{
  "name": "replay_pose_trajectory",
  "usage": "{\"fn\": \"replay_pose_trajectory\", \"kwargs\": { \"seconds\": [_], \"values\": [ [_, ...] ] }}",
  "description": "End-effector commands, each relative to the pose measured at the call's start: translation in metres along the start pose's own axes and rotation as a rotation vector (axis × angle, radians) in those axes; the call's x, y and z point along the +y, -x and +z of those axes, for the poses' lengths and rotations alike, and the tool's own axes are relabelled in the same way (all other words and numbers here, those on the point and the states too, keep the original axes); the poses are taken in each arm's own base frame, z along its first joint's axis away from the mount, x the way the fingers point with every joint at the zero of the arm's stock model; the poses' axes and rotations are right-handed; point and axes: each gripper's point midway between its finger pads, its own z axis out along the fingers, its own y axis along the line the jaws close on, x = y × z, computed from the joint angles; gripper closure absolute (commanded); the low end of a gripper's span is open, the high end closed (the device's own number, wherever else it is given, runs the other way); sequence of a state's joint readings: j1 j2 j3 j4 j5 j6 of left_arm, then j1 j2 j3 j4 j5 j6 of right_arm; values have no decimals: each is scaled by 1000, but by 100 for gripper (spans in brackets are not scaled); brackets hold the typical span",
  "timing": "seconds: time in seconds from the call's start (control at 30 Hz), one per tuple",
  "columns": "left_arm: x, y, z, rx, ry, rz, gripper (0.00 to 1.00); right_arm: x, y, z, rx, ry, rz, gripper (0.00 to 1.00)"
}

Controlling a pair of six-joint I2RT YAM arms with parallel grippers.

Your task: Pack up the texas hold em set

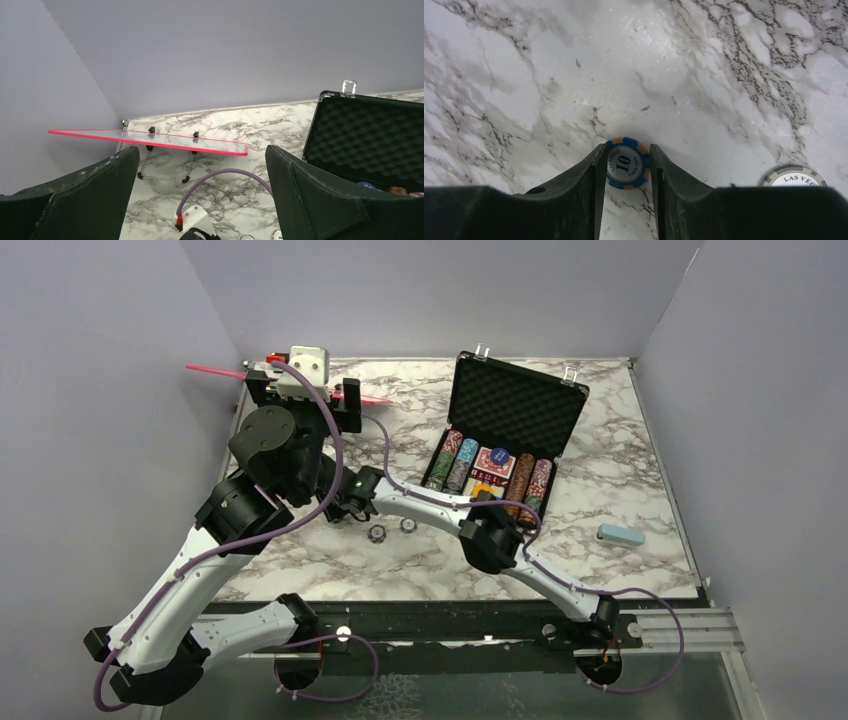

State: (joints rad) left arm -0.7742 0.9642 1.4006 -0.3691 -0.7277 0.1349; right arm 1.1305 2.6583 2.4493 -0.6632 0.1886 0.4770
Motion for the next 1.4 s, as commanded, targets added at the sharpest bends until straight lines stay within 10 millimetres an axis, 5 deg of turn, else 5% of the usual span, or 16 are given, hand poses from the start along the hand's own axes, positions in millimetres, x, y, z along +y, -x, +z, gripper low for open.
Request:
{"fn": "replay_pose_trajectory", "kwargs": {
  "seconds": [0.0, 0.2, 0.47, 0.77, 0.93, 1.17, 1.37],
  "values": [
    [7, 12, -6, -28, 4, -43, 1, 5, -55, -12, 179, 21, -145, 62],
    [4, 11, -6, -27, -5, -58, 1, 19, -94, -31, 286, 80, -365, 62],
    [3, 13, -7, -31, -12, -69, 1, 7, -120, -41, 380, 69, -461, 62],
    [4, 14, -8, -34, -15, -71, 1, -13, -177, -101, 583, 193, -491, 62],
    [2, 11, -7, -29, -16, -73, 1, -20, -174, -118, 557, 181, -499, 61],
    [2, 13, -6, -33, -17, -73, 1, -6, -149, -112, 502, 164, -467, 47],
    [2, 16, -7, -38, -22, -78, 1, -4, -151, -110, 504, 130, -464, 42]
  ]
}}
